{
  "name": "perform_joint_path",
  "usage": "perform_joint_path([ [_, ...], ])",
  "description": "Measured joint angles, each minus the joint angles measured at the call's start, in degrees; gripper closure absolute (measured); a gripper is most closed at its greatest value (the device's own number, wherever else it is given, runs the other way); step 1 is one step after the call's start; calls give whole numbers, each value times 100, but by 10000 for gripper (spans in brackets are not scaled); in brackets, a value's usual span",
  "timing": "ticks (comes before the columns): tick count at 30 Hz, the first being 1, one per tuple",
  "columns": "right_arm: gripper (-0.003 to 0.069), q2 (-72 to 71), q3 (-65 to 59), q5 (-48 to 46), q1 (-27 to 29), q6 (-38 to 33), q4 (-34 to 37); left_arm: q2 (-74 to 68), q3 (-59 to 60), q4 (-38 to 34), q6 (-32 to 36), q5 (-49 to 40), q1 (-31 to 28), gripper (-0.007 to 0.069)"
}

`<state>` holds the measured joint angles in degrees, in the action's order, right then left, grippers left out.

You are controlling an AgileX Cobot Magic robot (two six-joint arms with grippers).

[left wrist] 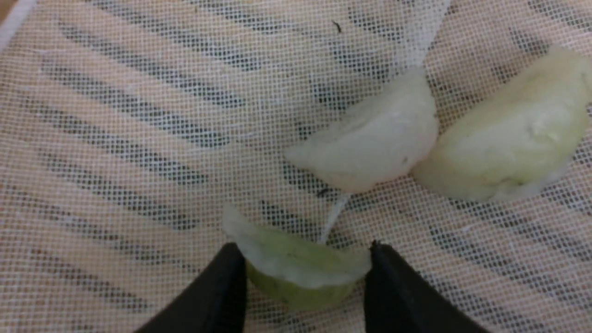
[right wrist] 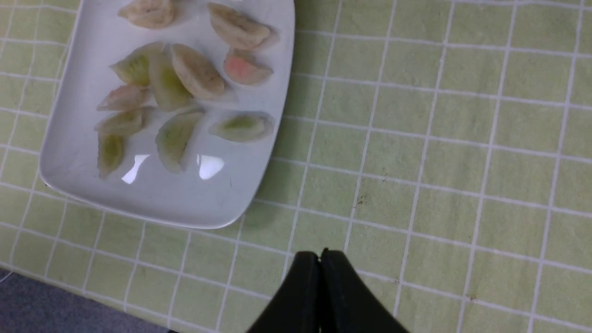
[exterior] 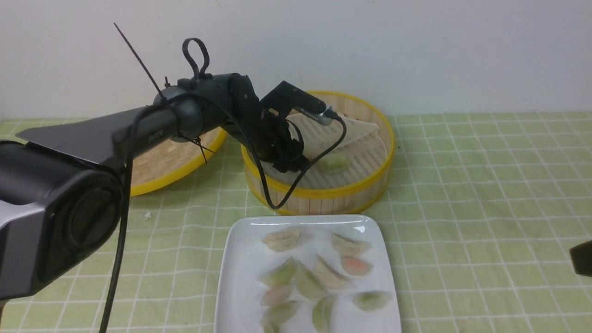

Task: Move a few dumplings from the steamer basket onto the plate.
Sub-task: Use the left arm to grab a dumpling from the steamer, then use the left arm to put the dumpling into the plate

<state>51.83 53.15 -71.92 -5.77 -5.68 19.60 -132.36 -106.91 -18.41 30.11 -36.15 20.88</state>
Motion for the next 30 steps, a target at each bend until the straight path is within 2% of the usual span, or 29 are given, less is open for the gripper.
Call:
perform_joint_path([
  [7, 673, 0, 0, 0, 0, -12, 0, 884, 0, 7, -27, -458, 0, 330],
  [10, 673, 0, 0, 0, 0, -18, 0, 1325, 0, 7, -269, -1145, 0, 330],
  [14, 673, 0, 0, 0, 0, -34, 0, 1927, 6, -72, -815, -2740, 0, 330],
  [16, 673, 0, 0, 0, 0, -88, 0, 2136, 167, -276, -1022, -3242, 7, 330],
  [20, 673, 0, 0, 0, 0, -147, 7, 2311, 804, -416, -1181, -3354, 161, 330],
  [26, 673, 0, 0, 0, 0, -171, 19, 2166, 1784, -230, -1304, -3358, 662, 330],
  [30, 673, 0, 0, 0, 0, -228, 23, 1827, 1836, -48, -1110, -2567, 951, 330],
])
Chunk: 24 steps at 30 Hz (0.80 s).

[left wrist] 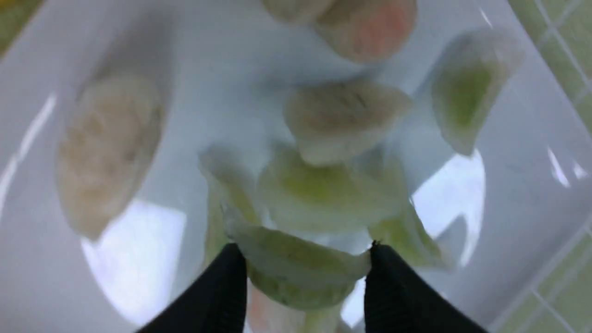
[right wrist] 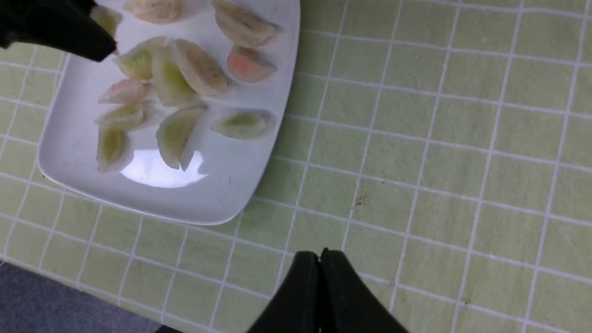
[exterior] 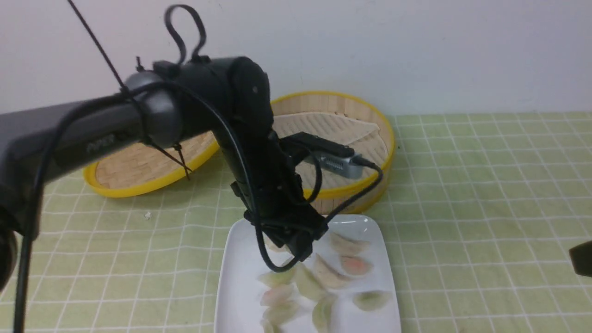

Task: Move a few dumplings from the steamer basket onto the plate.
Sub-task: Use the left arm to put the dumpling into the plate, then use the right arm to grab a dumpling from inside the steamer

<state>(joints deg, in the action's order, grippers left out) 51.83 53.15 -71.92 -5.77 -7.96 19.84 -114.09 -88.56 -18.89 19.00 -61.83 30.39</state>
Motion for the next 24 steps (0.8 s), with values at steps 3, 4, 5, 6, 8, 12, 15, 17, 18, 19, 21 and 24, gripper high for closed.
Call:
perform_joint_path([
  [3, 673, 0, 0, 0, 0, -28, 0, -195, 0, 43, 42, 587, 61, 330],
  [4, 673, 0, 0, 6, 0, -39, 0, -255, 0, 47, 37, 704, 67, 330],
  [5, 673, 0, 0, 20, 0, -39, 3, -285, 0, 47, 25, 743, 67, 324],
  [6, 673, 0, 0, 47, 0, -45, 16, -336, 0, 64, -11, 785, 67, 302],
  [8, 673, 0, 7, 123, 0, -94, 108, -373, 0, 86, -94, 819, 67, 230],
  [12, 673, 207, 311, 208, 0, -262, 356, -373, -129, 92, -315, 721, 67, 100],
  [15, 673, 741, 857, 215, 0, -560, 566, -264, -321, 104, -466, 400, 67, 123],
  [17, 672, 1191, 1192, 221, -13, -756, 683, -42, -365, 120, -577, 107, 67, 220],
  [18, 672, 1247, 1228, 229, -32, -794, 702, -42, -365, 120, -577, 107, 67, 235],
  [19, 672, 1769, 1550, 247, -133, -904, 727, 271, -370, 129, -673, -237, 67, 414],
  [21, 672, 2260, 1847, 254, -314, -977, 695, 600, -370, 133, -686, -490, 67, 535],
  [24, 667, 3226, 2503, 265, -657, -1012, 441, 1231, -313, 25, -700, -676, 120, 615],
])
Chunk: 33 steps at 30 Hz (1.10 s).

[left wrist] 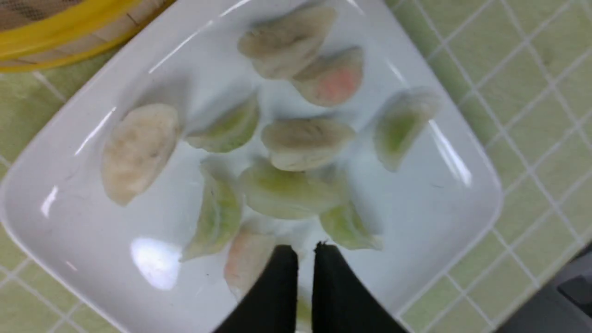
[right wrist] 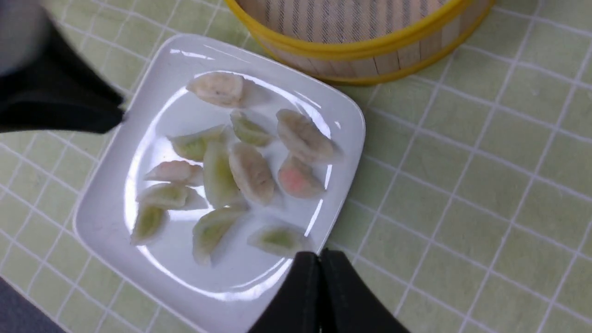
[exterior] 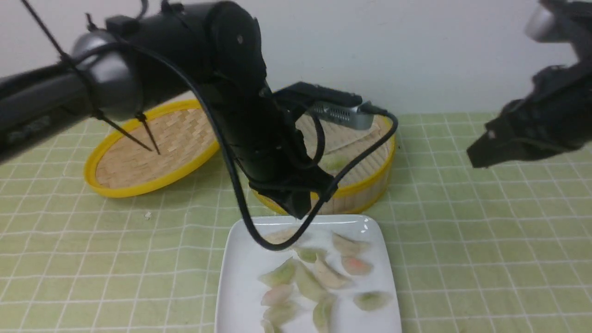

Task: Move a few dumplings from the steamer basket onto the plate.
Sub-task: Use the right arm to grab a dumpling from inside the steamer

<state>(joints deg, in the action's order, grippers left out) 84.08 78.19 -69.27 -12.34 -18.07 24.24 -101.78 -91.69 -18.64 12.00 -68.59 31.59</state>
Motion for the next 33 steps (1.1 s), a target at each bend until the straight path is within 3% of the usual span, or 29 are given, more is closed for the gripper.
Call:
perform_joint_path([
  [5, 628, 1463, 1200, 68, -531, 30, -646, 1314, 494, -219, -78, 17, 138, 631],
  [8, 564, 2313, 1985, 74, -714, 44, -815, 2149, 931, -239, -264, 120, 146, 631],
  [12, 417, 3423, 3034, 143, -904, 49, -871, 2950, 1478, -215, -451, 182, 146, 631],
  [17, 174, 4802, 4387, 258, -1104, 49, -1043, 3637, 1912, -211, -567, 260, 146, 631],
  [21, 92, 5445, 5000, 299, -1186, 49, -1293, 3825, 1997, -197, -609, 249, 146, 631],
  [25, 105, 5881, 5358, 382, -1219, 110, -1553, 3921, 2007, -208, -727, 254, 146, 631],
  [27, 173, 5999, 5455, 368, -1222, 191, -1666, 3943, 2007, -208, -732, 254, 146, 631],
  [29, 335, 6022, 5551, 211, -1222, 285, -1720, 3950, 2007, -208, -734, 248, 146, 631],
  [30, 357, 6010, 5597, 93, -1222, 302, -1727, 3950, 2007, -208, -734, 241, 146, 631],
  [33, 342, 5906, 5821, -163, -1222, 320, -1741, 3950, 2008, -201, -734, 224, 146, 631],
])
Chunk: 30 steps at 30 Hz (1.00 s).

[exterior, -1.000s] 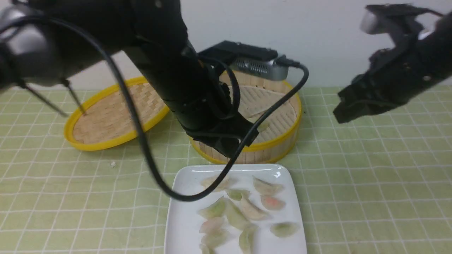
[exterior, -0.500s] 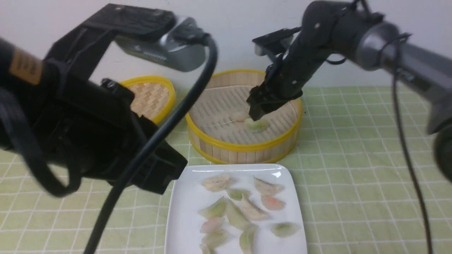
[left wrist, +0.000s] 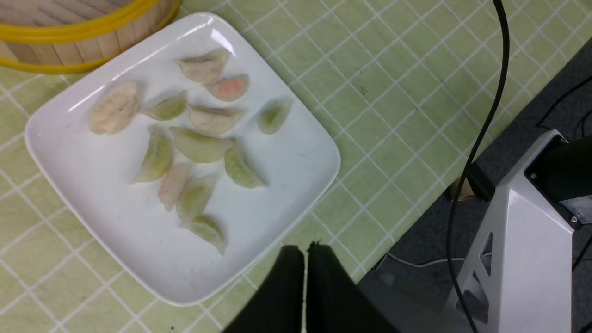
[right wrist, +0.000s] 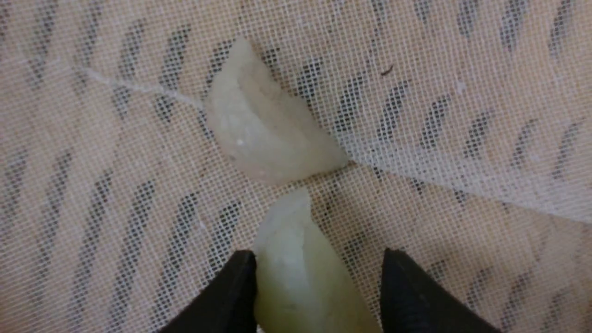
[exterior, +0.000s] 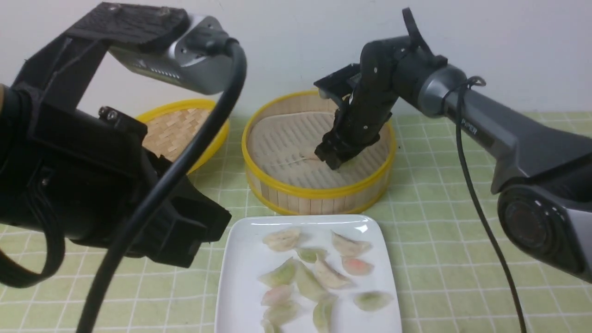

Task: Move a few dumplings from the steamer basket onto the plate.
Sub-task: Use the right arm to grab a dumpling from inside the steamer, then use the right arm to put the dumpling into the plate

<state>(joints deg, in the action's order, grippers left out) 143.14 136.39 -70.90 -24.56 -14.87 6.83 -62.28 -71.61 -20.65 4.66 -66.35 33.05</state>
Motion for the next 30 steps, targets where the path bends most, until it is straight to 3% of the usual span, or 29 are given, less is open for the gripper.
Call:
perform_joint_path([
  [6, 342, -1190, -399, -38, -4, 287, 350, 0, 0, 84, 0, 6, 0, 631],
  [15, 342, -3656, -4500, -4, -216, -119, 1370, 0, 0, 157, 0, 8, 0, 631],
  [21, 342, -4206, -6553, 919, -854, -67, 1781, 0, 0, 216, 0, 164, 0, 631],
  [30, 317, -3897, -6935, 1435, -1209, -6, 1634, 0, 0, 405, 0, 333, 0, 631],
])
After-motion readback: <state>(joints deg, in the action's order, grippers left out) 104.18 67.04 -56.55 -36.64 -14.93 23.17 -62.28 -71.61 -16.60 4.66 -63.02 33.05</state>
